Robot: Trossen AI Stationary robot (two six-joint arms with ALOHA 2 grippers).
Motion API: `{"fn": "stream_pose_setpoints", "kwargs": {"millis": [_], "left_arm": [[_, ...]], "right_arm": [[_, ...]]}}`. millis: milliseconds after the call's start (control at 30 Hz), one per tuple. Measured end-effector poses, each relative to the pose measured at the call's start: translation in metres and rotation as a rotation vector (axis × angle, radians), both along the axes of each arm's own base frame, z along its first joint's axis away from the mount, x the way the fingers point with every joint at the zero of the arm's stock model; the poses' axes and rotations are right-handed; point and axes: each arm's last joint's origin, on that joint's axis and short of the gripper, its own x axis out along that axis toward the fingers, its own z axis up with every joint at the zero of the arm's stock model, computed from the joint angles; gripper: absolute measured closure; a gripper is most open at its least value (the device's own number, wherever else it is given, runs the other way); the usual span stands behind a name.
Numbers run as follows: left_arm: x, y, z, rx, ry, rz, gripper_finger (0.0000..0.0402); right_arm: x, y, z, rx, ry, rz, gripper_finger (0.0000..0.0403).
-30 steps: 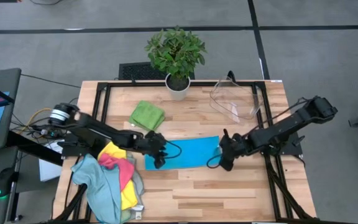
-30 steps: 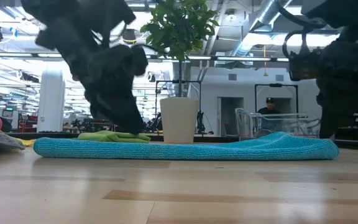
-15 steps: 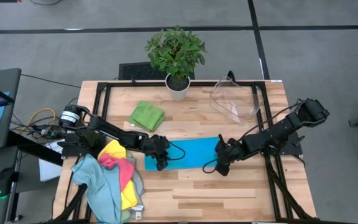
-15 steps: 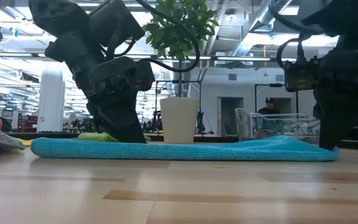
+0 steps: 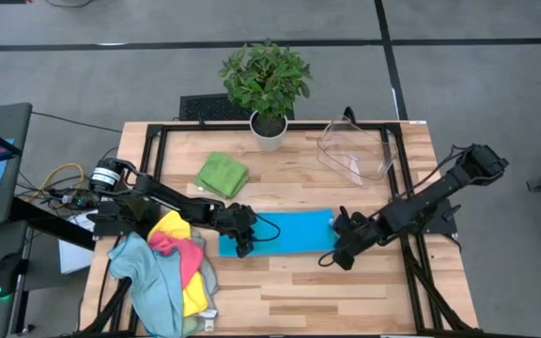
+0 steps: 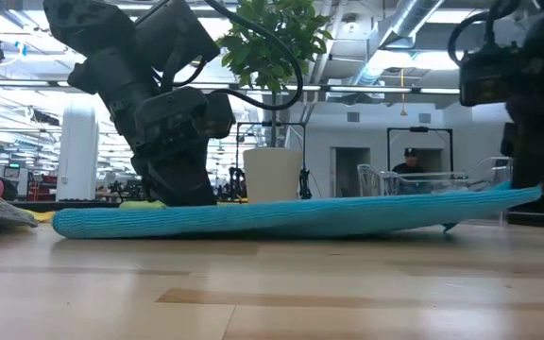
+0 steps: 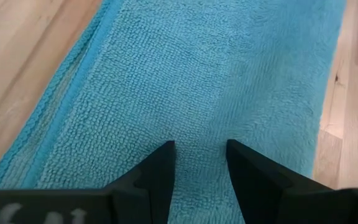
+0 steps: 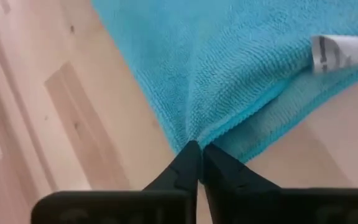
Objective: Fold microfiber towels
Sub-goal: Fold the blue microfiber towel
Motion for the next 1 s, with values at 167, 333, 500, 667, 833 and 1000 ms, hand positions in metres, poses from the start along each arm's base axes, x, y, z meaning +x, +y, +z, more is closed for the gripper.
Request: {"fn": "stream_pose_setpoints", "kwargs": {"millis": [167,333,500,667,833,1000], "left_arm": [[0.0,0.0,0.0,0.0,0.001,0.0,0.0262],[0.0,0.0,0.0,0.002,0.002,-0.001,0.0262],[0.0,0.0,0.0,0.0,0.002,-0.003,0.0262],[-0.001,-0.001,0.007,-0.062,-0.017,-0.044,0.0262],[0.004,0.006,0.034,-0.065,-0.131,-0.021,0.0262],[0.008,0.015,0.051,0.024,-0.199,0.022,0.0262]], "right_arm": [[-0.007,0.008,-0.004,0.01,0.045,-0.011,0.0347],[-0.011,0.015,-0.004,0.031,0.045,-0.025,0.0303],[-0.011,0.015,-0.003,0.013,0.016,-0.068,0.0237],[-0.007,0.015,-0.001,-0.015,-0.062,-0.134,0.0208],[-0.015,0.009,-0.005,-0.016,0.001,-0.319,0.0208],[-0.017,0.013,-0.005,0.063,0.003,-0.445,0.0202]]}}
